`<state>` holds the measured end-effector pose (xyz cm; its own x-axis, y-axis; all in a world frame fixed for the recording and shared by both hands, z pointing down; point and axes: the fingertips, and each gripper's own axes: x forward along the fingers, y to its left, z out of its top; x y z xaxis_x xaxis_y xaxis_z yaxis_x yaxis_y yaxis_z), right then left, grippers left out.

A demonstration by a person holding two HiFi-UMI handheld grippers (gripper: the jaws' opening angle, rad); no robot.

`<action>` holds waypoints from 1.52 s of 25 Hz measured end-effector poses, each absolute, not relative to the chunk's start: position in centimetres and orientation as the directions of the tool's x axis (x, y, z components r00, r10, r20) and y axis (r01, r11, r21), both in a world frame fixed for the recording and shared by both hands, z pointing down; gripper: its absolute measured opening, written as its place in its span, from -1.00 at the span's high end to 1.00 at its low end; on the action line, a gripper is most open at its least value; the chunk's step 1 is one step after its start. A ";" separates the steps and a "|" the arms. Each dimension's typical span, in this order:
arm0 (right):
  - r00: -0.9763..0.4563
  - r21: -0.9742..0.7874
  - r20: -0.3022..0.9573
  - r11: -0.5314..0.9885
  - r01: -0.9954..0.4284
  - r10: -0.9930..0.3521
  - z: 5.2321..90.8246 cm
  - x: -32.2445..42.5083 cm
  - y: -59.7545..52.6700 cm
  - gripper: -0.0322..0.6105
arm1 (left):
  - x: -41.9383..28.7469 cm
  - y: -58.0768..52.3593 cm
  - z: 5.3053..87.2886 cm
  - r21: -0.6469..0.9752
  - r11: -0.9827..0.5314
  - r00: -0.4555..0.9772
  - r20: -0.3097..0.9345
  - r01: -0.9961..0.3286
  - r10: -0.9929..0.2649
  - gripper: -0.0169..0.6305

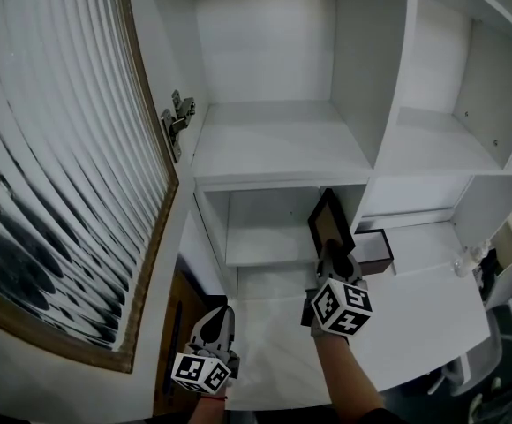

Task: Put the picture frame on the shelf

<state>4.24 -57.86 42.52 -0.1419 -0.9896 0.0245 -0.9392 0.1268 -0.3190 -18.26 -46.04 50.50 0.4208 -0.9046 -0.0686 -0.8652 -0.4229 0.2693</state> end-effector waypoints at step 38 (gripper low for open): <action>-0.323 -0.289 0.122 0.278 -0.916 -0.939 46.9 3.3 -48.7 0.44 | -16.5 -40.4 50.1 0.264 -0.459 0.457 -0.074 -0.848 -0.887 0.94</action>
<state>3.29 -48.66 46.86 -0.3228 -0.9386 0.1216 -0.9162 0.2777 -0.2889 -16.46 -40.45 50.11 0.4565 -0.8867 -0.0736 -0.8484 -0.4587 0.2641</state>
